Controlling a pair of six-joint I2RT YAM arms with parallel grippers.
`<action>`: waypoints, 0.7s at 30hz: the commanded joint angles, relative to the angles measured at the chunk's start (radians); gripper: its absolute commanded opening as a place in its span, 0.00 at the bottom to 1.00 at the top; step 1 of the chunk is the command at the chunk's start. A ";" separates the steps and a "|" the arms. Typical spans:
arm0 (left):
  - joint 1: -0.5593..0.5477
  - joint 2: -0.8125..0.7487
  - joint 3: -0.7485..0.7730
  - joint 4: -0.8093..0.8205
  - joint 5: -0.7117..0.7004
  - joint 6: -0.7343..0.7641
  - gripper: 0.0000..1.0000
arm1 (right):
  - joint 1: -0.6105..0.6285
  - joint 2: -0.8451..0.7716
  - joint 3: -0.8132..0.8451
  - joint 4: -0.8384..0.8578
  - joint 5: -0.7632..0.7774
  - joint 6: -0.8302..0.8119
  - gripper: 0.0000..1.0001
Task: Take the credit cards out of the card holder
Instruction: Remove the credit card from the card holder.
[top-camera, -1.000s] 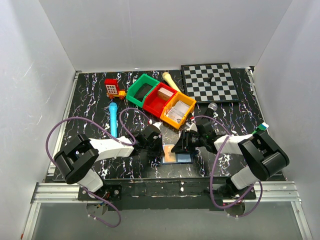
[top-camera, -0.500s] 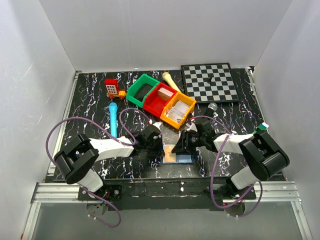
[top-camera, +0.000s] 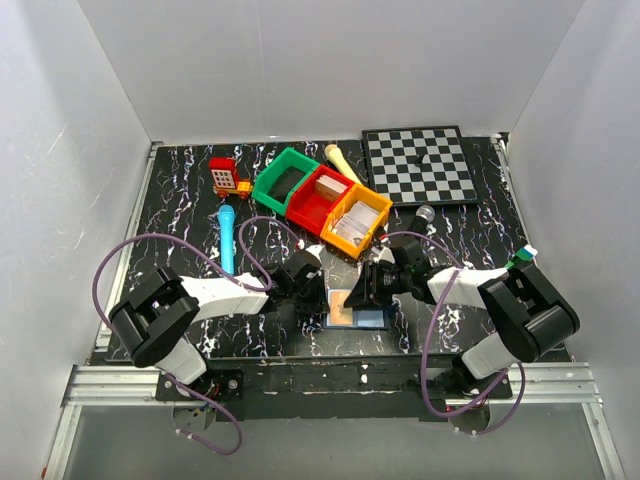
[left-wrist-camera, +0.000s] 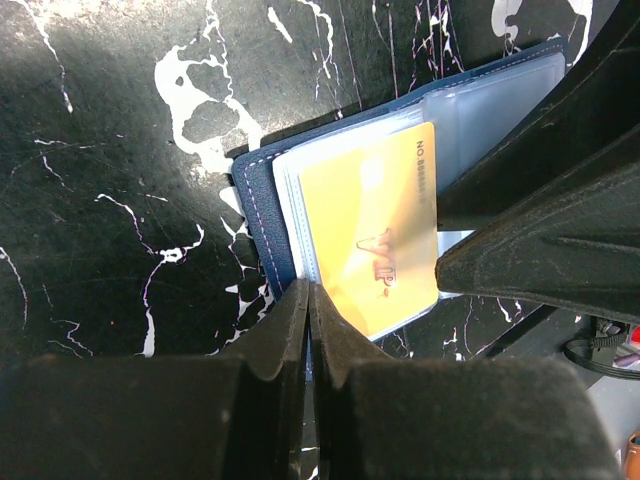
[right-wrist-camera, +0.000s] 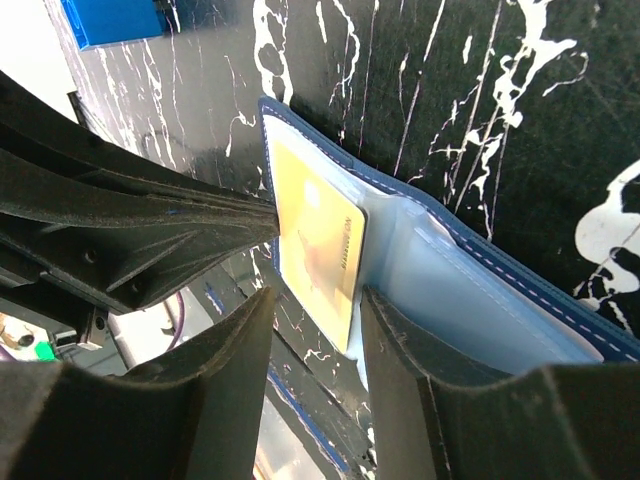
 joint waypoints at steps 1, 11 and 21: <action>0.003 0.014 -0.003 0.002 -0.008 0.006 0.00 | -0.002 -0.021 -0.013 0.059 -0.041 -0.008 0.48; 0.003 0.039 -0.003 0.012 0.004 0.008 0.00 | -0.002 -0.018 -0.056 0.209 -0.109 0.036 0.48; 0.003 0.055 -0.005 0.025 0.018 0.005 0.00 | -0.003 -0.030 -0.106 0.379 -0.147 0.098 0.48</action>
